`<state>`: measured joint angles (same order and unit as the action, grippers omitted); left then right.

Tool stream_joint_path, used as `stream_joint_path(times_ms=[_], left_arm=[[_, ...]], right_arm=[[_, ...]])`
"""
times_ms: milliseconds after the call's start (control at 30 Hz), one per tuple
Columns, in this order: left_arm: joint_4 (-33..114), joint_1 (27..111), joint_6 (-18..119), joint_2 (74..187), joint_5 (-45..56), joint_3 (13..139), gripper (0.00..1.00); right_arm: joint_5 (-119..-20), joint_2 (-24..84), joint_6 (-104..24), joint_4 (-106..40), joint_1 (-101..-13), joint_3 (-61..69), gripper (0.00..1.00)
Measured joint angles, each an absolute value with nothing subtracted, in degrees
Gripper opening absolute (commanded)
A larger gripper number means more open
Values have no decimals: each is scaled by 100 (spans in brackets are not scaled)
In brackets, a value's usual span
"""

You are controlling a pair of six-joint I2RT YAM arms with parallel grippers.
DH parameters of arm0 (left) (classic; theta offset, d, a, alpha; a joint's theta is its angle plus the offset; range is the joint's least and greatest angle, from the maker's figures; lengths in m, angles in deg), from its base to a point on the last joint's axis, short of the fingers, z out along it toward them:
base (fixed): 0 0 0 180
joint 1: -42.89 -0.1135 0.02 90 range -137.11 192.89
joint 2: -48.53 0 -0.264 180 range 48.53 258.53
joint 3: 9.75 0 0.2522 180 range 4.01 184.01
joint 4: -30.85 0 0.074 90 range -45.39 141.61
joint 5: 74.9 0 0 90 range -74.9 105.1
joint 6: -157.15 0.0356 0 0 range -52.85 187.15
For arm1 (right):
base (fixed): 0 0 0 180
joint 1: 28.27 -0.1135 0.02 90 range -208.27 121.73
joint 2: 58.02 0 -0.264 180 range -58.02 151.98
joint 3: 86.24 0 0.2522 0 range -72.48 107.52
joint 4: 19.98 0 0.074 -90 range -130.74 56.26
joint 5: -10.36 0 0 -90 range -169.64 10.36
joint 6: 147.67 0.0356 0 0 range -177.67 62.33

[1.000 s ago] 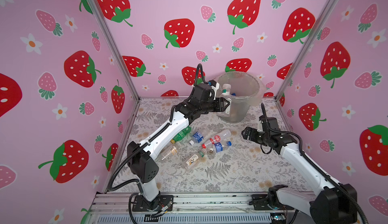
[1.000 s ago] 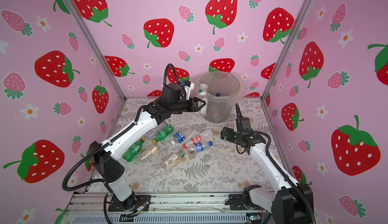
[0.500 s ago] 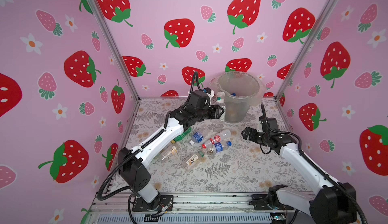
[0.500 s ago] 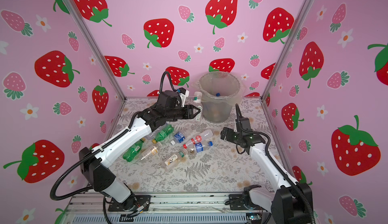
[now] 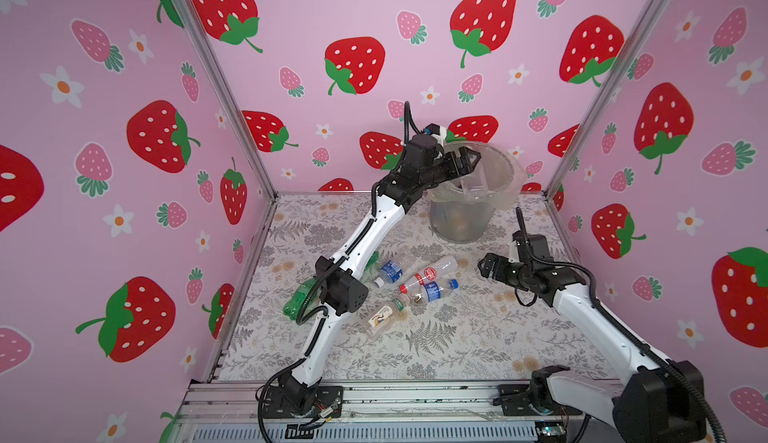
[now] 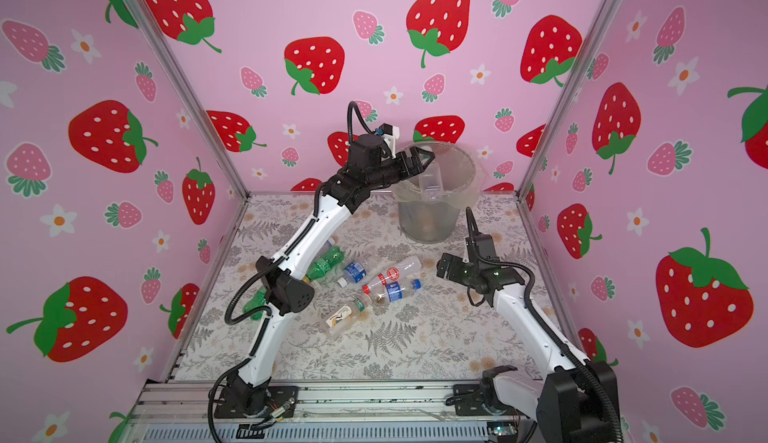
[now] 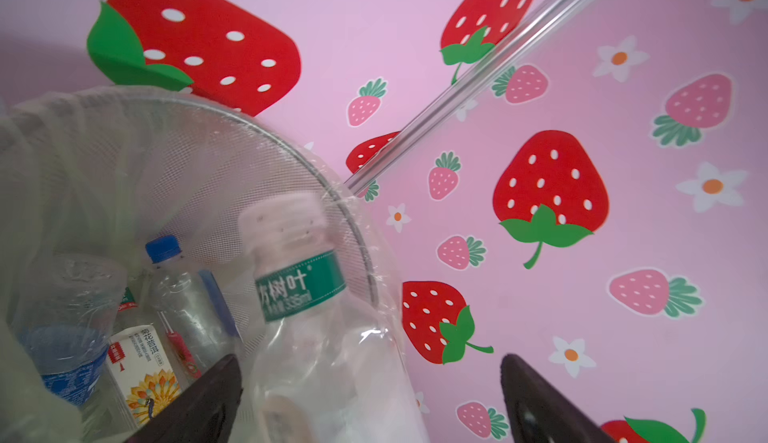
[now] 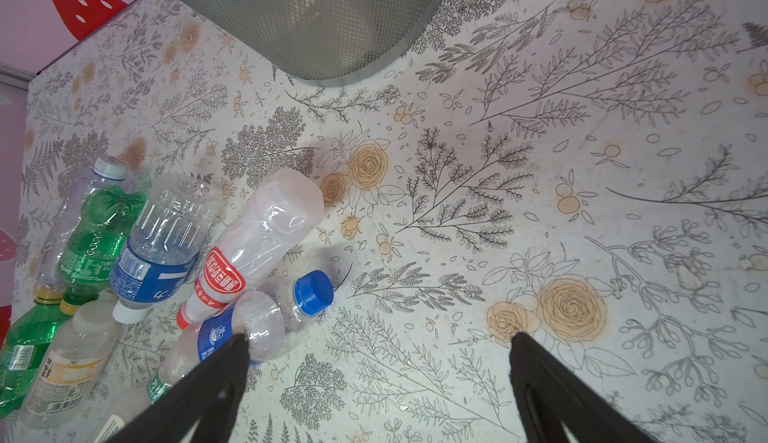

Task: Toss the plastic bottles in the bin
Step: 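Open the left gripper over the bin to drop the bottle, then withdraw the left gripper from the bin back over the bottles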

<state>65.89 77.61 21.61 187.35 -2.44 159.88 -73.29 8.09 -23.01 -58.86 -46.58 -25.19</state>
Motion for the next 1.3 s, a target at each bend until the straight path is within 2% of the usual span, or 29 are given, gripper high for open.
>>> stream_joint_path(times_ms=[167, 633, 1033, 1300], left_arm=[[6385, 7610, 2060, 18657, -174, 15699, 99], [5920, 7717, 2517, 16318, -340, 14661, 99], [6329, 7708, 3289, 14760, -321, 11850, 99], [6506, 7522, 3435, 13802, -222, 10806, 99]], right_arm=[[-7326, 588, -2303, -5908, -4658, -2519, 99], [-7361, 356, -2282, -6098, -4658, -2519, 99], [-7379, 260, -2085, -6072, -4658, -2775, 99], [-7383, 260, -1648, -5998, -4658, -2919, 99]])
